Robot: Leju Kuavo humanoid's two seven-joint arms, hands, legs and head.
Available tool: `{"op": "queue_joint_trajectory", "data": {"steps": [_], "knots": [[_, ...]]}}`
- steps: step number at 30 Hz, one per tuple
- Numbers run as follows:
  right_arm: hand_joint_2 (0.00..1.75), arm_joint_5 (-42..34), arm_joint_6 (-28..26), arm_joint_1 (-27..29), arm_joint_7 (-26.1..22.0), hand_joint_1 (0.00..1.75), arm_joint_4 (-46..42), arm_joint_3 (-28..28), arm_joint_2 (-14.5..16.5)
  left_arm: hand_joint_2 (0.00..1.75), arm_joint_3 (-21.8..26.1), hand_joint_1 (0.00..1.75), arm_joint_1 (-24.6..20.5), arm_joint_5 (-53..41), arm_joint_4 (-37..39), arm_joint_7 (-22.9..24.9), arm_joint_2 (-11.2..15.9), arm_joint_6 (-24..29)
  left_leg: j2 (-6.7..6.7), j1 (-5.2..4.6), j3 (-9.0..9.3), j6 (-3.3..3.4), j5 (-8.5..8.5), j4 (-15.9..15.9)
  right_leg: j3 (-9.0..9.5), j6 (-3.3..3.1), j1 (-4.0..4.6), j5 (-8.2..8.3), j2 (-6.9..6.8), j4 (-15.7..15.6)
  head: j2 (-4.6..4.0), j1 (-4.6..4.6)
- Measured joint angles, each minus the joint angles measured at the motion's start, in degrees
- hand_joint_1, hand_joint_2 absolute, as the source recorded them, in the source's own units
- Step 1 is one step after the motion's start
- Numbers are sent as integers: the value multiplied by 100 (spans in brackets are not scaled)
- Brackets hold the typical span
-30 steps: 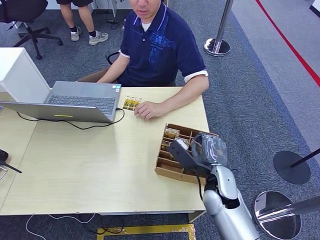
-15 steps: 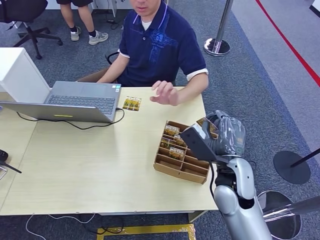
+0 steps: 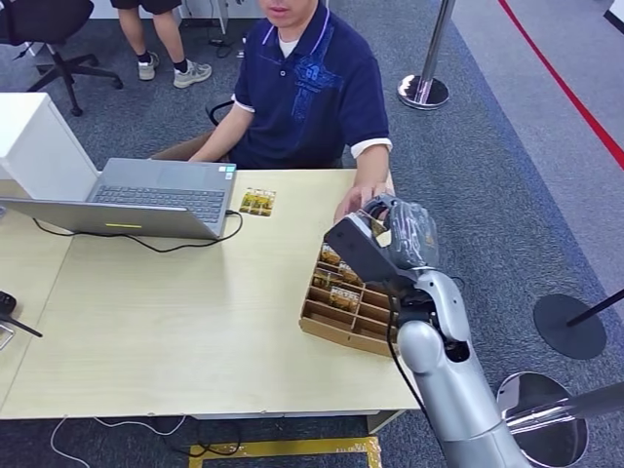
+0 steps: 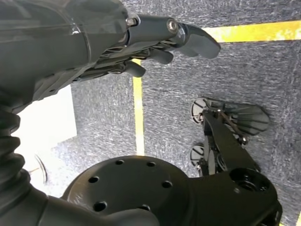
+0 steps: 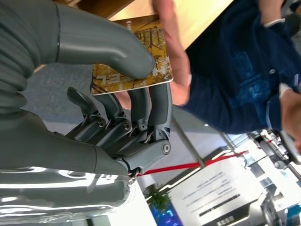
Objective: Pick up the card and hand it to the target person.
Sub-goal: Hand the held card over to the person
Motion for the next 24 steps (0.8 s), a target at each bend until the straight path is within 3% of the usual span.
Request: {"op": "queue_joint_trajectory", "data": {"steps": [12, 17, 20, 21, 24], "knots": [[175, -273, -198, -879, -79, 152, 1344, 130, 252, 175, -9, 0, -2, -4, -1, -3, 0, -24, -1, 0, -7, -8, 5, 0, -14, -6, 0, 2, 0, 10, 0, 0], [175, -315, -265, -964, -83, 94, 1524, 164, 263, 175, -21, 0, 0, -66, 0, -36, 3, -23, -2, 0, -6, -9, 6, 0, -14, -7, 0, 2, 0, 11, 0, 0], [175, -329, -280, -970, -79, 15, 1575, 176, 263, 44, -46, 0, -1, -131, -1, -60, 5, -21, -1, 0, -7, -9, 6, 0, -15, -7, 0, 2, 0, 11, 0, 0], [175, -330, -283, -972, -76, 0, 1593, 177, 263, 0, -55, 0, -1, -142, -1, -61, 6, -20, -1, 0, -7, -10, 6, 0, -15, -7, 0, 2, 0, 11, 0, 1], [175, -329, -298, -973, -73, 0, 1643, 179, 263, 0, -61, 0, -1, -124, -1, -28, 7, -10, -1, 0, -7, -10, 6, 0, -15, -7, 0, 3, 0, 11, 0, 0]]}}
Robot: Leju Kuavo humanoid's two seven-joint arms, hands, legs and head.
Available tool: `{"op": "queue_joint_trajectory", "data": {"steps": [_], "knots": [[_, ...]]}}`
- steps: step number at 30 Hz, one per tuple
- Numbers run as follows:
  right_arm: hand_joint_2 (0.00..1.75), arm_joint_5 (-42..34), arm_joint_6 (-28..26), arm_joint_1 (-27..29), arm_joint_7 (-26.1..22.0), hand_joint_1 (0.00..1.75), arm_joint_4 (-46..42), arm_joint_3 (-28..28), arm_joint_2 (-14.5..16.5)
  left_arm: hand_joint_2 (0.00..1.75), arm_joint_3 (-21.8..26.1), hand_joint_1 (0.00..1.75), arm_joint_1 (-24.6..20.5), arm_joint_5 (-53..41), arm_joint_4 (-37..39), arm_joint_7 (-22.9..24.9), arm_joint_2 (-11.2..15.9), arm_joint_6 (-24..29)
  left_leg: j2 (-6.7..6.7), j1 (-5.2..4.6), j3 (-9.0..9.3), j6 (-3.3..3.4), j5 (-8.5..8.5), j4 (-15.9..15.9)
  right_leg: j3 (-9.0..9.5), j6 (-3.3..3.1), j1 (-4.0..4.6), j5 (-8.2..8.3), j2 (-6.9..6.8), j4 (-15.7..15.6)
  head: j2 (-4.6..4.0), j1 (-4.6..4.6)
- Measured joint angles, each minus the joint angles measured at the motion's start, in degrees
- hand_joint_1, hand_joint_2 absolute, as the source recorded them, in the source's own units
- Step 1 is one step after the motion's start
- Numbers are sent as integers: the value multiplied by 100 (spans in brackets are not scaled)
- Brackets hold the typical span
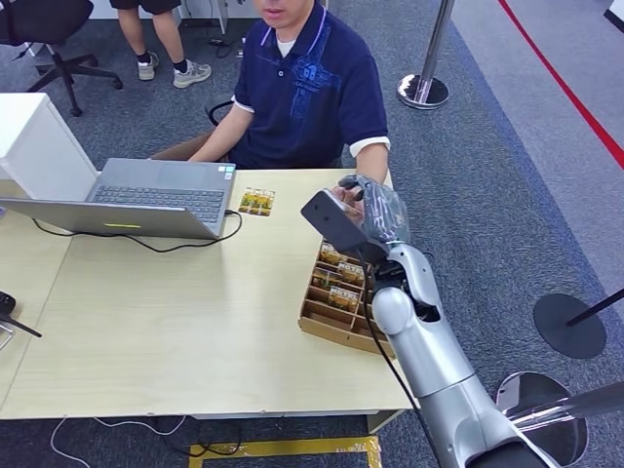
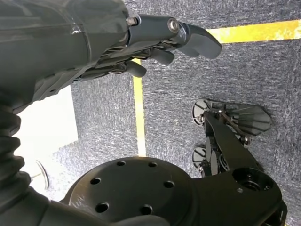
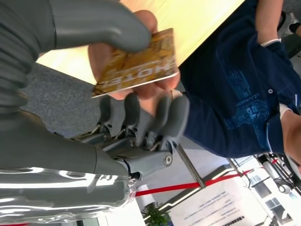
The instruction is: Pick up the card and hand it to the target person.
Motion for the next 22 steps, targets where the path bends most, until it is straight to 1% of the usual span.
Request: {"op": "queue_joint_trajectory", "data": {"steps": [12, 16, 20, 22], "knots": [[175, -1, -28, -11, -1, 0, 116, 1, 0, 0, 0, 0, 0, 39, 1, 45, 0, 4, 0, 0, -1, -1, 0, 0, -2, -1, 0, 0, 0, 1, 0, 1], [175, -19, -117, -13, -15, 34, 101, 2, -3, 0, 0, 0, 0, 82, 0, 52, 0, 6, 0, 0, 0, -1, 1, 0, -4, -1, 0, 0, 0, 2, 0, 0], [175, -99, -496, 83, -81, 46, -215, -21, -73, 0, 1, 0, 7, 139, 0, 54, 0, 7, 0, -1, -1, -1, 1, 2, -10, -1, 0, -1, 0, 1, 0, -1], [175, -118, -687, 201, -80, 47, -490, -79, -141, 0, 3, 0, 15, 146, 0, 54, 0, 13, -1, -1, -2, -1, 0, 3, -11, -2, 0, -2, -3, 1, 0, 0]]}}
